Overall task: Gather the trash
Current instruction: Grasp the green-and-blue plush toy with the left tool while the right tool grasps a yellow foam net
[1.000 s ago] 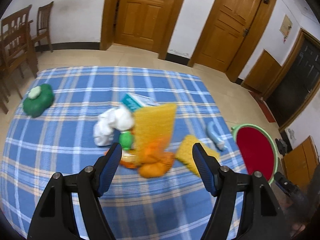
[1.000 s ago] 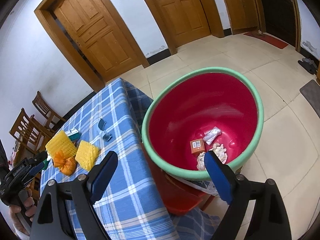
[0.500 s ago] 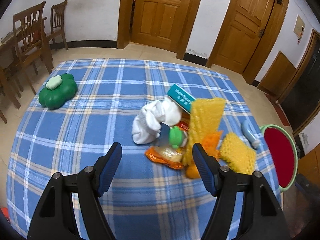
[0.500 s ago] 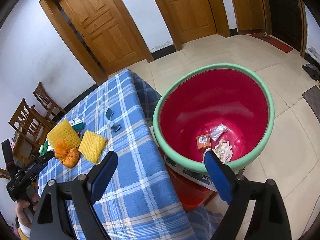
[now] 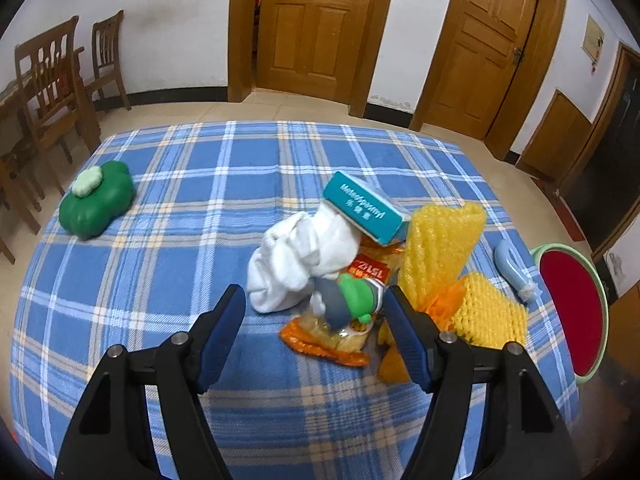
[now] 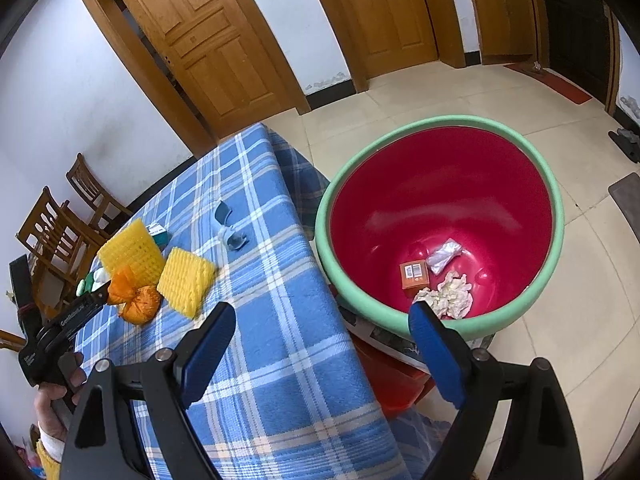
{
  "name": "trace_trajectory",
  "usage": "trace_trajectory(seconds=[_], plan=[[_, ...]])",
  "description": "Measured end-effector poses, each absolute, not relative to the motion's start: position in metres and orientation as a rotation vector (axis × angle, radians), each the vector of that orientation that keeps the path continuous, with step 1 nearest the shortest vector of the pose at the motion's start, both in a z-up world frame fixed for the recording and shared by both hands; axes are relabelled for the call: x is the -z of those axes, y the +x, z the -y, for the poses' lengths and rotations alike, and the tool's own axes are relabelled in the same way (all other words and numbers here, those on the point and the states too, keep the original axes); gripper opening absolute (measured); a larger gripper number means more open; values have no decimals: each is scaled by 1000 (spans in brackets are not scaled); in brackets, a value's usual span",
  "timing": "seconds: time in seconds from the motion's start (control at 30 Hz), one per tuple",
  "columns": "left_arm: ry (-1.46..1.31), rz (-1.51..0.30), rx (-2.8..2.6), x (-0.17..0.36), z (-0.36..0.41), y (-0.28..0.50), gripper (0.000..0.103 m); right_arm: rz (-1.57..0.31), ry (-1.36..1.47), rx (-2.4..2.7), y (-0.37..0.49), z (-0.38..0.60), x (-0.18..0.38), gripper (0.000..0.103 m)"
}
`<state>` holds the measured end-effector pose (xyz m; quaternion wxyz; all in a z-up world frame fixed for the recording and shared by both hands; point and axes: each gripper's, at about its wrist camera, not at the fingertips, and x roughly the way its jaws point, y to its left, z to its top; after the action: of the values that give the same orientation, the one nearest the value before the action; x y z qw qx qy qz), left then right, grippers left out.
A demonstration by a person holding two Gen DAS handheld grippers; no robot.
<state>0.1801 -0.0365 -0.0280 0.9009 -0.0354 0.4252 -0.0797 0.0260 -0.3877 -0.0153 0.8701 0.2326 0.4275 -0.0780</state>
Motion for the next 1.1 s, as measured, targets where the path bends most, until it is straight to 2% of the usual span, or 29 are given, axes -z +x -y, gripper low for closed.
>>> trace_trajectory(seconds=[0.27,0.57,1.1], plan=[[-46,-893,195,33,52,180,72,-906,490,147,29,384,19,90],[-117,-915,206,41,44,185,48,-911,483,130,33,378,21,90],[-215,-848,238,8,10,153,48,-926,402,18,69,332,20,90]])
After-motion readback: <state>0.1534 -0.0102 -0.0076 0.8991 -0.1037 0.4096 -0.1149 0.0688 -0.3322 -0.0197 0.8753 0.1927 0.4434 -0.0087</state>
